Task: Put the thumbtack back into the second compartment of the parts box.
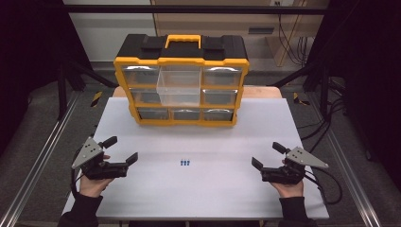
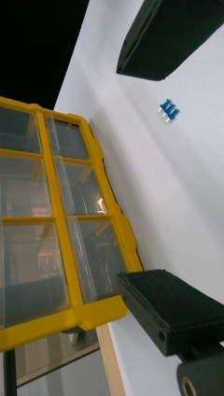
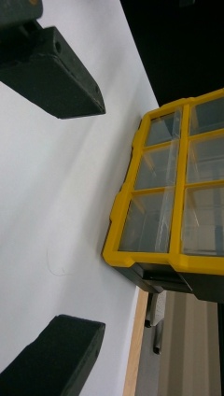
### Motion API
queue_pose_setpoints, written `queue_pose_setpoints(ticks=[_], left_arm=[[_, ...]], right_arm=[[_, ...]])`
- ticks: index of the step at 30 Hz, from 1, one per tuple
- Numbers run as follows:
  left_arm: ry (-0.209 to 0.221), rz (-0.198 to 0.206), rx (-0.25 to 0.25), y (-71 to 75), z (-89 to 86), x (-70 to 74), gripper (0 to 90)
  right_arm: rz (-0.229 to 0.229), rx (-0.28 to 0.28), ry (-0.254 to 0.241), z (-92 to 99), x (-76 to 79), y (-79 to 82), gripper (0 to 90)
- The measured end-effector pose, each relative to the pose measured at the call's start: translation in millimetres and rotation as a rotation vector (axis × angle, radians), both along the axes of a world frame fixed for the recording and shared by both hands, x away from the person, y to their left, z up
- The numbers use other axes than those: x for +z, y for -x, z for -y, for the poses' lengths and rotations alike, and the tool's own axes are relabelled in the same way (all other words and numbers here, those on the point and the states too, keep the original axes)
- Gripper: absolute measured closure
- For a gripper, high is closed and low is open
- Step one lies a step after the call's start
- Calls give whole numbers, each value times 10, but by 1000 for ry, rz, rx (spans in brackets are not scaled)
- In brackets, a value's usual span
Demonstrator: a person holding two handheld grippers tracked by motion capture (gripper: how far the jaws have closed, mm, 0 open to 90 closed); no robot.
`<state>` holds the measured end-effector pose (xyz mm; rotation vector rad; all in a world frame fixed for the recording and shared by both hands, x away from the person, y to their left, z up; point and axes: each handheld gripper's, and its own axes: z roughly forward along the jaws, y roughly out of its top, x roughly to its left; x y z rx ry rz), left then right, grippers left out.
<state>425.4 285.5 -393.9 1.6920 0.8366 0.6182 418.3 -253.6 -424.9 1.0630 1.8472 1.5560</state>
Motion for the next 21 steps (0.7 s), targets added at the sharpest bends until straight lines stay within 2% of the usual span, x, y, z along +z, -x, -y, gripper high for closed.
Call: queue_pose_setpoints(ticks=[10, 21], left_arm=[[-21, -8, -13, -111, 258, 57, 18], [-46, -19, -58, -245, 664, 49, 20]], right_arm=[[5, 1, 4, -3, -2, -2, 6], [1, 0, 12, -6, -6, 1, 6]])
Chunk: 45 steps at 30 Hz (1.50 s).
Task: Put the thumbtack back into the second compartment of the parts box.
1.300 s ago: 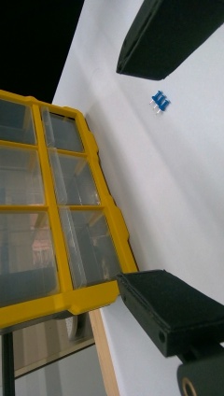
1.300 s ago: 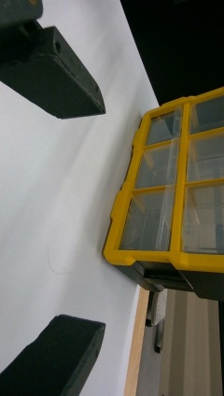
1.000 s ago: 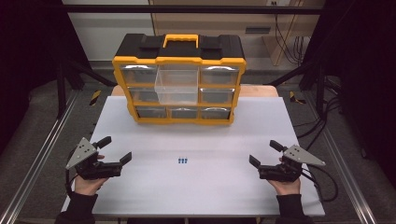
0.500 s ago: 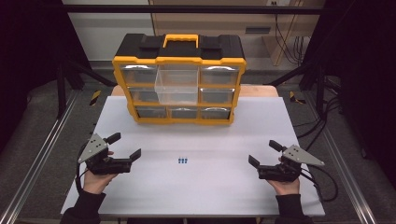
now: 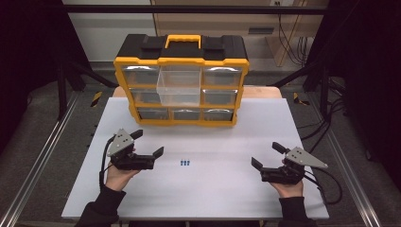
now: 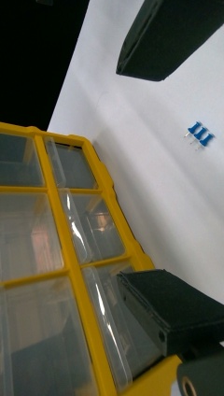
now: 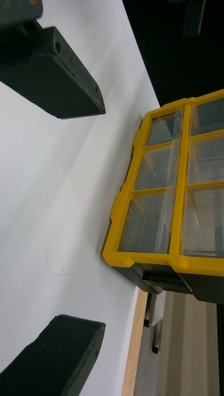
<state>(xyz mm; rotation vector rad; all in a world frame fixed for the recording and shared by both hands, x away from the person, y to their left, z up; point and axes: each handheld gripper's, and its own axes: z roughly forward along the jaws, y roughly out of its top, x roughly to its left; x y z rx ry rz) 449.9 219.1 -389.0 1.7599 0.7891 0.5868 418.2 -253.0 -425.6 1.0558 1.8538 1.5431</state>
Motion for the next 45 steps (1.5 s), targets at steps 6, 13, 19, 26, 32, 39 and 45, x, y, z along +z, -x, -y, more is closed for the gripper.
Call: queue_pose_setpoints(ticks=[6, 13, 19, 26, 32, 39, 45], left_arm=[[-5, -33, -9, -83, 170, -94, 24], [-37, -79, -7, -164, 323, -237, 30], [-70, -113, 5, -203, 452, -358, 35], [-114, -174, 20, -238, 566, -494, 54], [-148, -216, 36, -249, 639, -613, 72], [-201, -257, 60, -250, 702, -715, 121], [-208, -281, 93, -226, 732, -803, 206]], right_arm=[[10, 2, 0, -7, -6, -10, 6], [1, 11, 11, -15, -18, -13, 5], [-3, 8, 9, -25, -23, -14, 5], [-8, 10, 14, -30, -28, -19, 6], [-4, 10, 15, -27, -28, -22, 6], [0, 10, 20, -23, -31, -25, 6], [-5, 9, 18, -18, -24, -17, 5]])
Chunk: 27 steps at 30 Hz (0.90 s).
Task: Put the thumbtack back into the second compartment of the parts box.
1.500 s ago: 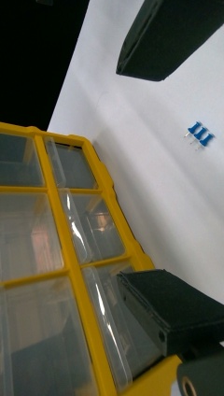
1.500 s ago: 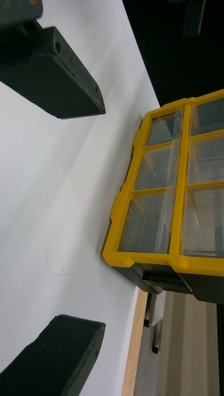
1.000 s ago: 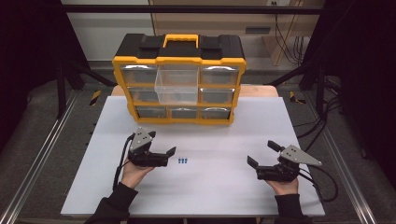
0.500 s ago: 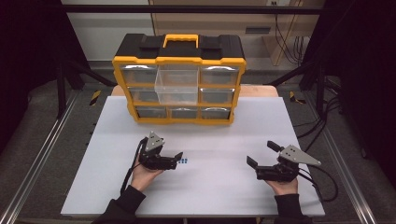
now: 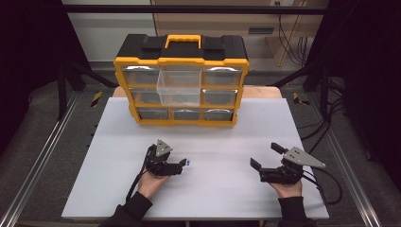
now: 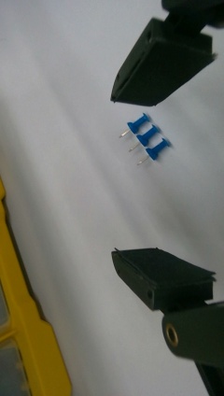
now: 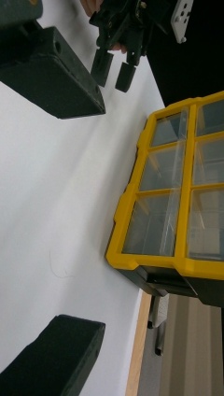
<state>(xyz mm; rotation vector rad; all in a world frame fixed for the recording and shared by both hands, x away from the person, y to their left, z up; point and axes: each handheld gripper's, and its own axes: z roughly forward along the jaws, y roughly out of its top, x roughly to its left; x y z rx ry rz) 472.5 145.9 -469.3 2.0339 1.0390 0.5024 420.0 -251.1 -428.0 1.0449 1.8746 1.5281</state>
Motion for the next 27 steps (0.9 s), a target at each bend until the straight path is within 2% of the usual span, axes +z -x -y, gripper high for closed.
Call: queue_pose_setpoints(ticks=[4, 6, 10, 11, 14, 21, 23, 27], left_arm=[[-26, -18, 1, 10, 30, -34, 277], [-32, -22, -2, 13, 43, -45, 343], [-33, -26, 0, 24, 67, -62, 405], [-23, -31, 1, 26, 77, -71, 449], [-20, -38, 0, 27, 86, -79, 503], [-13, -51, -3, 31, 130, -96, 595], [-17, -54, 0, 33, 139, -101, 643], [-28, -58, -1, 39, 154, -103, 675]], right_arm=[[-3, -5, -9, -1, 5, 4, 6], [-3, -6, -13, -7, 4, 1, 5], [9, 5, 10, 7, -4, -8, 6], [16, 8, 22, 16, -9, -13, 6], [9, 5, 16, 13, -4, -9, 6], [-4, -1, 5, 8, 3, 0, 6], [1, 2, 11, 15, 3, -4, 6], [-2, 2, 8, 15, 6, -1, 6]])
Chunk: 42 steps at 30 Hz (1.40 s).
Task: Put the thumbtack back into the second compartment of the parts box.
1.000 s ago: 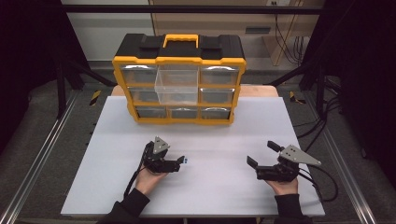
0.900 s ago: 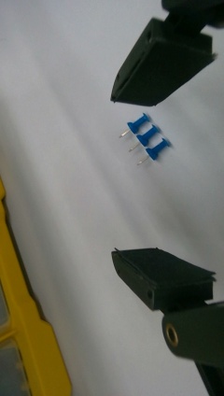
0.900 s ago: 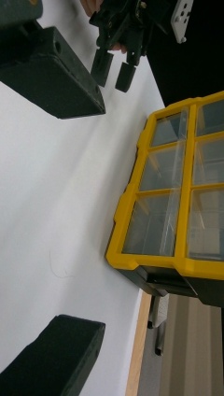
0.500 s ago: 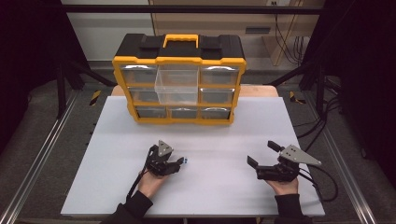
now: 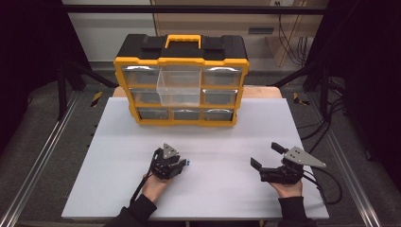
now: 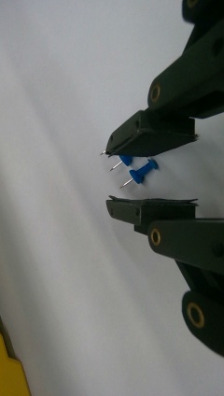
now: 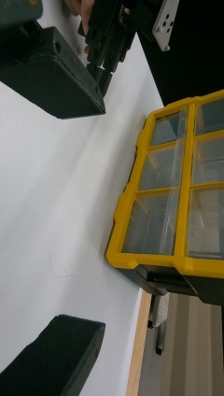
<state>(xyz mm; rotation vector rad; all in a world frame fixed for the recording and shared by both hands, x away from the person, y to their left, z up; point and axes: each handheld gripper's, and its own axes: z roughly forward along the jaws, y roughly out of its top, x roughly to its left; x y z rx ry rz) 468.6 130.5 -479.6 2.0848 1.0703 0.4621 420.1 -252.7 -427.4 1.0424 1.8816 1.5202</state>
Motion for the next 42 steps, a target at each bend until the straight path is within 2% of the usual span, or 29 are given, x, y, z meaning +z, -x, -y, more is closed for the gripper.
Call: queue_pose_setpoints(ticks=[17, 22, 31, 35, 42], left_arm=[[-27, -3, 22, 12, 30, -7, 822], [-27, -3, 19, 7, 24, -7, 832], [2, -5, 11, 1, -5, 9, 836], [16, 5, 1, 13, -63, 73, 837], [66, 24, -1, 55, -183, 223, 837]], right_arm=[[3, 0, -2, 6, 5, -2, 6], [-9, -1, -6, 2, 5, 4, 6], [-7, 2, -5, 0, 2, 1, 6], [0, -1, 5, 0, -3, -8, 6], [-3, 4, -1, -2, -2, -5, 6]])
